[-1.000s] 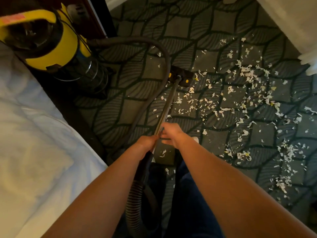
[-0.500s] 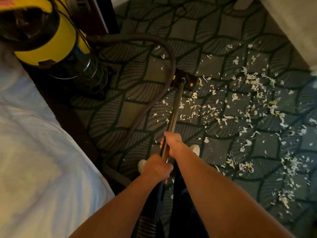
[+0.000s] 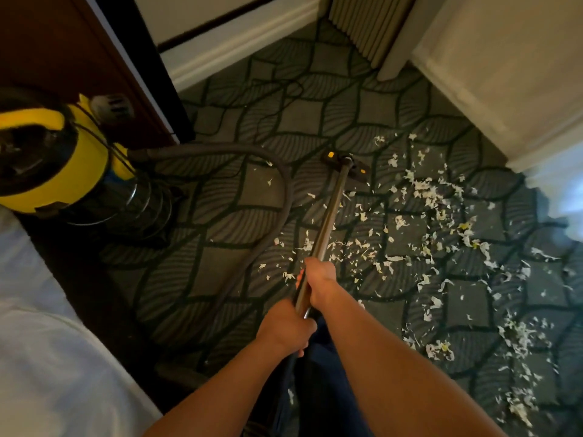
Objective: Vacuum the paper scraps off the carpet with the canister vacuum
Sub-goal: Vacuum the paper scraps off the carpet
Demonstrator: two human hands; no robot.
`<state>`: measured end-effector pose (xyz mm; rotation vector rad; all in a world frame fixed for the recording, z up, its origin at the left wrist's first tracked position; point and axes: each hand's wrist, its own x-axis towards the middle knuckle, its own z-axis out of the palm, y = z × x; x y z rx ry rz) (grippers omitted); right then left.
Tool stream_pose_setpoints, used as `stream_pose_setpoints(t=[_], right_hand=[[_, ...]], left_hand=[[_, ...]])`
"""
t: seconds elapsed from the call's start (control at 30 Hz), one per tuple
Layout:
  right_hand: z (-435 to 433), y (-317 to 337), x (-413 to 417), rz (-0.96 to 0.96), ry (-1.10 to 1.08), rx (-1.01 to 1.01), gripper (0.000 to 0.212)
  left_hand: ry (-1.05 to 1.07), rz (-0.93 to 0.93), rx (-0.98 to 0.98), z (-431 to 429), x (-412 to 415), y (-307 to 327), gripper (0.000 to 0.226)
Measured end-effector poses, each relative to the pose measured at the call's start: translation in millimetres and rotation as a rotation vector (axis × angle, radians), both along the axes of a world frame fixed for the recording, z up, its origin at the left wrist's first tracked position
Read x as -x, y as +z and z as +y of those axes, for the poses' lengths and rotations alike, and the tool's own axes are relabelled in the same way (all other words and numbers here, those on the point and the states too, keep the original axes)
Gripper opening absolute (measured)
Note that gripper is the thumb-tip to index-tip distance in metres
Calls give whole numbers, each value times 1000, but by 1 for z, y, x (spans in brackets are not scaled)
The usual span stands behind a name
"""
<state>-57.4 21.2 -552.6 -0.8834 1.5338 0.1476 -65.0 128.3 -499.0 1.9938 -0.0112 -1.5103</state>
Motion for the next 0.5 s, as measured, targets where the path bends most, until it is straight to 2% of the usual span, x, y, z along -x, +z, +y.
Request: stream_pose_setpoints(t=[0.1, 0.27, 0.4, 0.5], right_hand=[[-50, -2, -20, -26, -34, 32, 18], [-154, -17, -60, -57, -85, 73, 22], [-250, -30, -93, -26, -118, 95, 13], [-311, -48, -115, -10, -153, 110, 15]], left_hand=[[-18, -15, 37, -49, -23, -5, 8], [-78, -50, 62, -154, -66, -24, 8], [-107, -41, 65, -248, -102, -44, 11], [-177, -78, 84, -309, -129, -63, 9]])
